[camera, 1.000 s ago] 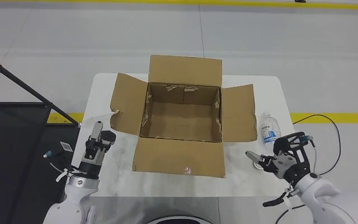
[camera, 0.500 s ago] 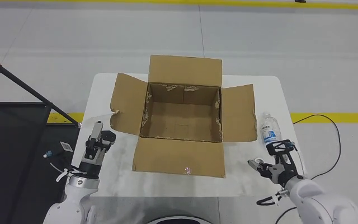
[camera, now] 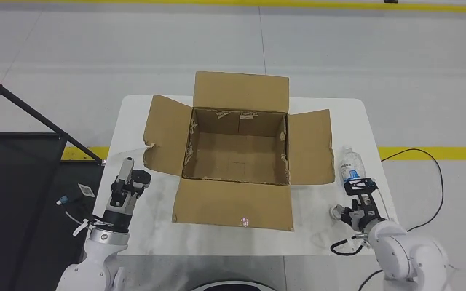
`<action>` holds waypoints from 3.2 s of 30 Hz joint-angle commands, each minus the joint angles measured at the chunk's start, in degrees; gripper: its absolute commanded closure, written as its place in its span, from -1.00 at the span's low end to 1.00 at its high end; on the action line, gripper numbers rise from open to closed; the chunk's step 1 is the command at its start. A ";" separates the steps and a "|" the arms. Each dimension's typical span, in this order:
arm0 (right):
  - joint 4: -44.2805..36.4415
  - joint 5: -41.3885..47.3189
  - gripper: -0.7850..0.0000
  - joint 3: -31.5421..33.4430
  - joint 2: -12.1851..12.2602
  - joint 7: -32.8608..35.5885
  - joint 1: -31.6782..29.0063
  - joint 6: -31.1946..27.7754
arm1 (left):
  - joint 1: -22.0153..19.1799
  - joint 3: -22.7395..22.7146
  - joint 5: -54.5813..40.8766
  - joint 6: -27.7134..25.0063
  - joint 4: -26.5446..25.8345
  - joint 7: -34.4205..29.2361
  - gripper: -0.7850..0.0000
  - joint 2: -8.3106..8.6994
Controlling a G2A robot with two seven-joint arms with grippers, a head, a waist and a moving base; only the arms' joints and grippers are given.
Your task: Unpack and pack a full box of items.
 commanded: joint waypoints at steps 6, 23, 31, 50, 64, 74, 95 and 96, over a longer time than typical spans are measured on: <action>2.05 0.19 0.14 0.24 0.37 0.90 0.79 -0.55 | 0.00 0.00 0.00 0.00 0.00 0.00 -1.00 0.00; 5.08 -0.44 0.39 -1.74 0.94 1.34 1.63 0.15 | 0.00 0.00 0.00 0.00 0.00 0.00 -1.00 0.00; 5.20 -0.88 0.60 -2.70 1.10 1.73 1.53 1.52 | 0.00 0.00 0.00 0.00 0.00 0.00 -1.00 0.00; -6.96 4.68 1.00 2.27 1.63 -2.99 -1.90 2.36 | 0.00 0.00 0.00 0.00 0.00 0.00 -1.00 0.00; -17.15 10.02 1.00 -1.62 2.06 -8.88 11.57 3.78 | 0.00 0.00 0.00 0.00 0.00 0.00 -1.00 0.00; -13.57 -2.28 1.00 -31.75 0.55 -0.09 29.98 11.69 | 0.00 0.00 0.00 0.00 0.00 0.00 -1.00 0.00; 13.49 -5.46 1.00 -55.79 -6.56 -1.43 50.50 23.40 | 0.00 0.00 0.00 0.00 0.00 0.00 -1.00 0.00; 13.49 -5.46 1.00 -55.79 -6.56 -1.43 50.50 23.40 | 0.00 0.00 0.00 0.00 0.00 0.00 -1.00 0.00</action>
